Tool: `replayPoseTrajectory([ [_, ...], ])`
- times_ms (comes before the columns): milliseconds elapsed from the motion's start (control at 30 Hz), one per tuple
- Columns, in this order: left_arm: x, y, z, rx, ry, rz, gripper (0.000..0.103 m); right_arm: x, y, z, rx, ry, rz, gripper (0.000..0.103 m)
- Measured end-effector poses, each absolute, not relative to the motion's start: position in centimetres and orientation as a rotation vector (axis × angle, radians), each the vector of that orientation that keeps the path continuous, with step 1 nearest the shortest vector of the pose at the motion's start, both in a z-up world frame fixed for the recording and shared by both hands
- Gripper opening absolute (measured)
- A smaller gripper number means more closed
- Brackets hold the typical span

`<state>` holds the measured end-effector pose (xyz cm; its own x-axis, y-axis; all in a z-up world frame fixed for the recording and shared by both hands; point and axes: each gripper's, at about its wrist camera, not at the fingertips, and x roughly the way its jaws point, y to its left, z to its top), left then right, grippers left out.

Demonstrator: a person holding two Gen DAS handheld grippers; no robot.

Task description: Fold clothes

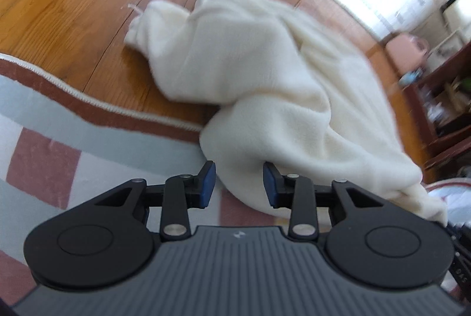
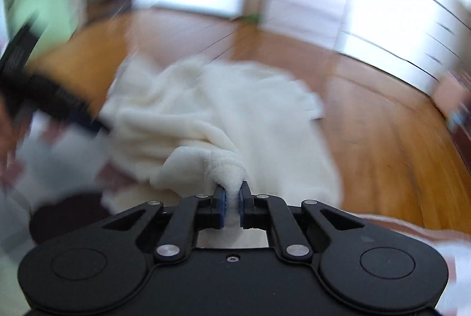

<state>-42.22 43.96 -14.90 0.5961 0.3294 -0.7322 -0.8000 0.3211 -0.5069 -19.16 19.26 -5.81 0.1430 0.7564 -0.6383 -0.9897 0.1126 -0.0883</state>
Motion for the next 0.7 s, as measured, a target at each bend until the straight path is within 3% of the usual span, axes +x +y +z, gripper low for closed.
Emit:
replayPoseTrajectory([
  [400, -43.7, 45.0, -17.8, -1.288, 0.437, 0.799, 0.037, -17.5, 17.2, -8.6, -0.72, 0.533, 1.238, 0.008],
  [567, -43.9, 45.9, -16.2, -1.163, 0.434, 0.912, 0.037, -15.6, 18.2, -10.3, -0.847, 0.568, 1.183, 0.01],
  [700, -43.3, 47.2, -15.6, -1.159, 0.356, 0.862, 0.048, -15.5, 17.9, -11.5, -0.914, 0.57, 1.227, 0.011],
])
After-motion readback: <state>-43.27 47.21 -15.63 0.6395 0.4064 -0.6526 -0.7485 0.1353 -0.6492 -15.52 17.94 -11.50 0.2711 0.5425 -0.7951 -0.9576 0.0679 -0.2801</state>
